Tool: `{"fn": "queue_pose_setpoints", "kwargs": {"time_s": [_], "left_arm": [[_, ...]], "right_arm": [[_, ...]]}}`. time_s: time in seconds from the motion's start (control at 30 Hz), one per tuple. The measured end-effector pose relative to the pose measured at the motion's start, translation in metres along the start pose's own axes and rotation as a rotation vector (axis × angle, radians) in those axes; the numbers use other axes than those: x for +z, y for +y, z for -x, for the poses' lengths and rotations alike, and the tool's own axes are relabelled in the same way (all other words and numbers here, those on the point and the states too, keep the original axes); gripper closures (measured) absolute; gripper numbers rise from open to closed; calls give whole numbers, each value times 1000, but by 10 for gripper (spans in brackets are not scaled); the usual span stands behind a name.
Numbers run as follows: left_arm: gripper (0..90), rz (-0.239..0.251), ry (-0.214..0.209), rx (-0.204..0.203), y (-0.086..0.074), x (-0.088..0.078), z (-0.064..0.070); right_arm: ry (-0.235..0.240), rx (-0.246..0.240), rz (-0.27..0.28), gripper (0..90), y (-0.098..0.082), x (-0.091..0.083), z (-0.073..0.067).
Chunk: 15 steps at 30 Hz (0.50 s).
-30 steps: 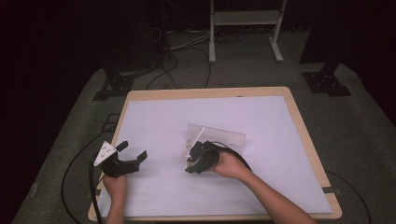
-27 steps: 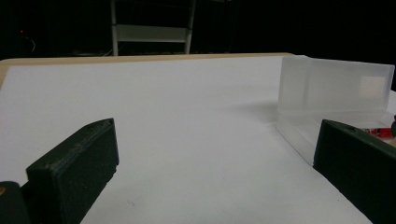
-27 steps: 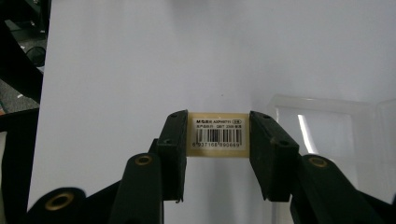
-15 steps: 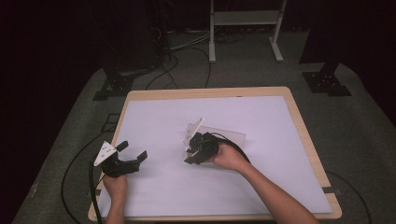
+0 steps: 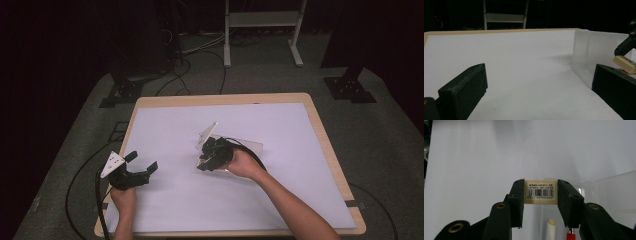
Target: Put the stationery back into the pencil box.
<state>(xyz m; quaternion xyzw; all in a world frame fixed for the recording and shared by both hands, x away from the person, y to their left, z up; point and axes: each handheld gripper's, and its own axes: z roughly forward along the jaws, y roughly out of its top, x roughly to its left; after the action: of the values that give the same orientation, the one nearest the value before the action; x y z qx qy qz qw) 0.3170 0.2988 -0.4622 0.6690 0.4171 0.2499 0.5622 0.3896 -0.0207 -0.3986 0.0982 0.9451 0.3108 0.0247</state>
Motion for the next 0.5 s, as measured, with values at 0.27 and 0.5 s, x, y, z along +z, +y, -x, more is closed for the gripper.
{"fn": "queue_pose_setpoints", "kwargs": {"time_s": [0.27, 0.5], "left_arm": [[0, -1, 0, 3, 0, 0, 0], [0, 1, -2, 0, 0, 0, 0]], "right_arm": [[-8, 27, 4, 583, -3, 1, 8], [-12, 40, -6, 583, -4, 8, 16]]}}
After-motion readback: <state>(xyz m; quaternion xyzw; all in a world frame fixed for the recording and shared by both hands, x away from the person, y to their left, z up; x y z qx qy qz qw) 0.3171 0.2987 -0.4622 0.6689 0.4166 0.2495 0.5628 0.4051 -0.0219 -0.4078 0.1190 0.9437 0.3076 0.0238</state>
